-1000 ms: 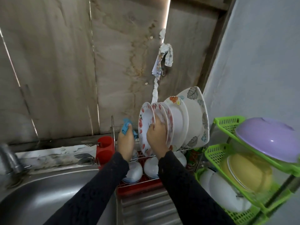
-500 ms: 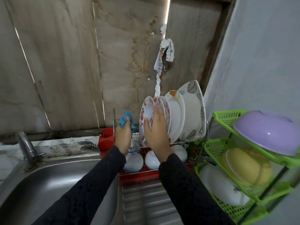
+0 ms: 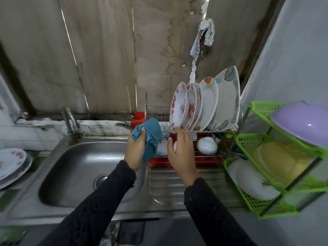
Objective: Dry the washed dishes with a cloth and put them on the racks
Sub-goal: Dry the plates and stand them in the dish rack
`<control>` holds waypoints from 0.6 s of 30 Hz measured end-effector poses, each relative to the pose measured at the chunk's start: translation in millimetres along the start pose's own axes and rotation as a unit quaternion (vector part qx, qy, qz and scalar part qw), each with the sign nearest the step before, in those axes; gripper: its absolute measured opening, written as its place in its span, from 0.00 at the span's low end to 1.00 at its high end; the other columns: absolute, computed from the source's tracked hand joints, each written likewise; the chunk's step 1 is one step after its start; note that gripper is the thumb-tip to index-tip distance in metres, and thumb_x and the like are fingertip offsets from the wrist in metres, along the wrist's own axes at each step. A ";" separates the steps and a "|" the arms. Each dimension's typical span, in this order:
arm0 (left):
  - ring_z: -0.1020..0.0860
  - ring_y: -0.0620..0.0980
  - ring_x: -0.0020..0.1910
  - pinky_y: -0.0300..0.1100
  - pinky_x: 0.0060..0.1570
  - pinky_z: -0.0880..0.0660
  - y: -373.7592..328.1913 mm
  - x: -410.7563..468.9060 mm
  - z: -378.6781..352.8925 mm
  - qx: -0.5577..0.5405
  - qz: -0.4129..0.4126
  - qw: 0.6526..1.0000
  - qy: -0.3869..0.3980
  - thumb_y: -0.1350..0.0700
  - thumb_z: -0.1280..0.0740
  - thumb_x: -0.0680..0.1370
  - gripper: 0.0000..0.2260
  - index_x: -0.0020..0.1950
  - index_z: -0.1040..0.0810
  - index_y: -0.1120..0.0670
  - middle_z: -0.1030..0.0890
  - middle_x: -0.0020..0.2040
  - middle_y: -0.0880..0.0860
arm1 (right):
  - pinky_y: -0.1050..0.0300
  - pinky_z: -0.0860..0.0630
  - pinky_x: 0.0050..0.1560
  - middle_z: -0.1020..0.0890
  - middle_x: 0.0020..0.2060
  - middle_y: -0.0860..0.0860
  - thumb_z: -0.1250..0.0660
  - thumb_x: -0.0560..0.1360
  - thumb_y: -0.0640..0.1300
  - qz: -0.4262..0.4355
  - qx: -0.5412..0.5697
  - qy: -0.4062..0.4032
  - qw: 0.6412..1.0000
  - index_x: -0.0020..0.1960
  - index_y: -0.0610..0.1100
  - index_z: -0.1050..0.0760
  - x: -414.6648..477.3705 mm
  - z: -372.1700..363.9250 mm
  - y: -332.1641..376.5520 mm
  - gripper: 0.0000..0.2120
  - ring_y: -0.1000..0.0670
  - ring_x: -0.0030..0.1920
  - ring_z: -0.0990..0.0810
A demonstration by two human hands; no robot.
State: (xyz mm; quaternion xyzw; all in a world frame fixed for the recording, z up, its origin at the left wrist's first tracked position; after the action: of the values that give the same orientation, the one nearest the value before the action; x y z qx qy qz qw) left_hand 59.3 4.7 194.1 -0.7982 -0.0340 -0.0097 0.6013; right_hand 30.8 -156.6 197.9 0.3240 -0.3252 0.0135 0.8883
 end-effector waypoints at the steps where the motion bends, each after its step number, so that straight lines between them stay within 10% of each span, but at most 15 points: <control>1: 0.19 0.57 0.55 0.54 0.58 0.22 5.4 -9.5 10.9 -0.001 0.008 1.000 0.001 0.51 0.41 0.83 0.09 0.58 0.24 0.50 0.18 0.55 0.55 | 0.52 0.33 0.70 0.24 0.66 0.46 0.38 0.82 0.45 -0.004 0.007 0.015 1.000 0.71 0.41 0.29 -10.5 -6.8 1.7 0.19 0.47 0.67 0.28; 18: 0.20 0.63 0.55 0.59 0.59 0.24 26.4 -92.0 232.3 0.032 0.093 0.986 -0.131 0.50 0.37 0.82 0.12 0.60 0.23 0.55 0.19 0.57 0.62 | 0.50 0.32 0.70 0.24 0.65 0.45 0.38 0.82 0.43 -0.005 0.061 0.194 0.979 0.70 0.40 0.28 -123.0 -139.3 110.5 0.17 0.46 0.66 0.28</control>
State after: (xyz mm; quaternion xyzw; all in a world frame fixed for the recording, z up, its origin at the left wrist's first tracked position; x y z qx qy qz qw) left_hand -36.6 216.7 99.3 -0.7726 -0.0381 0.1523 0.6152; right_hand -12.8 35.0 107.8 0.3703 -0.1432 0.0918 0.9132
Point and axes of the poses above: each hand's wrist, its own x-axis towards the middle knuckle, its own z-axis out of the back of the hand, y = z × x, the point moved 7 cm from there along x, towards the middle knuckle
